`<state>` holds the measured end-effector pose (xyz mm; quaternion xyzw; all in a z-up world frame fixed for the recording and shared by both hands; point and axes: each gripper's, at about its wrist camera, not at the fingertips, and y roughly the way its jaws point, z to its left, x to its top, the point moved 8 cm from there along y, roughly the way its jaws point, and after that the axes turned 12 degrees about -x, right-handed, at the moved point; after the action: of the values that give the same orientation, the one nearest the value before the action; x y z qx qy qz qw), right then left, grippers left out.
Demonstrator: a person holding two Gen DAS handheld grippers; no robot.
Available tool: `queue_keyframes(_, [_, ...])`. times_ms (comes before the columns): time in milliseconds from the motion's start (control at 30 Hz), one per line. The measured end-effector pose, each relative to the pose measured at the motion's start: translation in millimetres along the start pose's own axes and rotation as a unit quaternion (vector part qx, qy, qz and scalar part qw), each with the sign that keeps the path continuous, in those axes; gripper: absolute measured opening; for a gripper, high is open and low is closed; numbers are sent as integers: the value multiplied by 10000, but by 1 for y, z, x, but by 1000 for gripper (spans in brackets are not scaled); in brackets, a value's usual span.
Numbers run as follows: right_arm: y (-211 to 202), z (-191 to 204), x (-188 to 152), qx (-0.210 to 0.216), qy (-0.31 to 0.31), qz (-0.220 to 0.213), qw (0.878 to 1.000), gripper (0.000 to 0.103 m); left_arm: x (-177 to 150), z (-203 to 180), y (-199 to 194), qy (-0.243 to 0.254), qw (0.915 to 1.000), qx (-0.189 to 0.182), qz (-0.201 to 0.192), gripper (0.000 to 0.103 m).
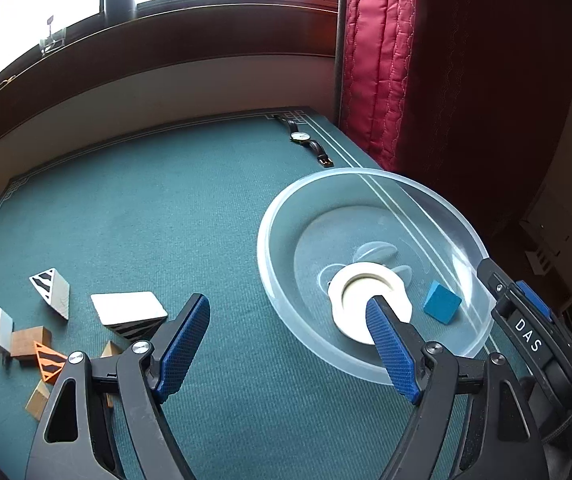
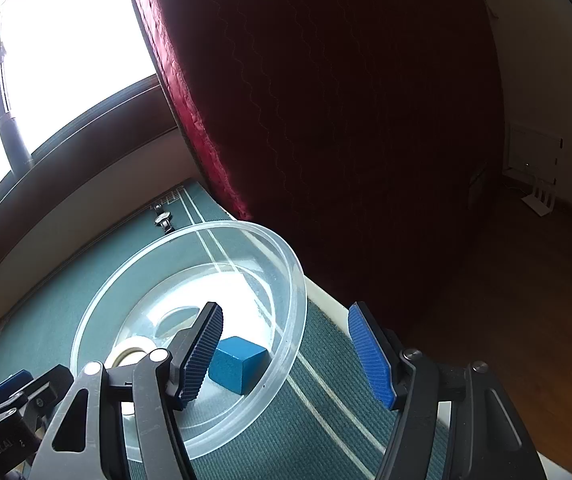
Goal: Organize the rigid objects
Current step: 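Move both grippers back from the bowl toward the wooden blocks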
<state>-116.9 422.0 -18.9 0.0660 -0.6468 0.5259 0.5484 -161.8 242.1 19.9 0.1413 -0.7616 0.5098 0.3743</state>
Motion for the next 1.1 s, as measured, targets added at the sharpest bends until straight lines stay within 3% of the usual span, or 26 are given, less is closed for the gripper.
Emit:
queue_keyframes(367, [-2,4,1,22,-52,-51,10000,69,-16,20,-26,-147,9994,296,-70,81])
queue_keyframes(667, [-20,23,-1,278,-387,-223,9986,70,-34,48,-48,-418,9978,502,-115,81])
queue_keyframes(1000, [-54,58,-26,957,-801,-135,9921,72,-60,84,-64,-803,9938,763,-54,81])
queue_keyframes(1100, [-68,74,-39,1222,-1012,-136,9872,81,-66,97,-71,-901,9919,891,-75,81])
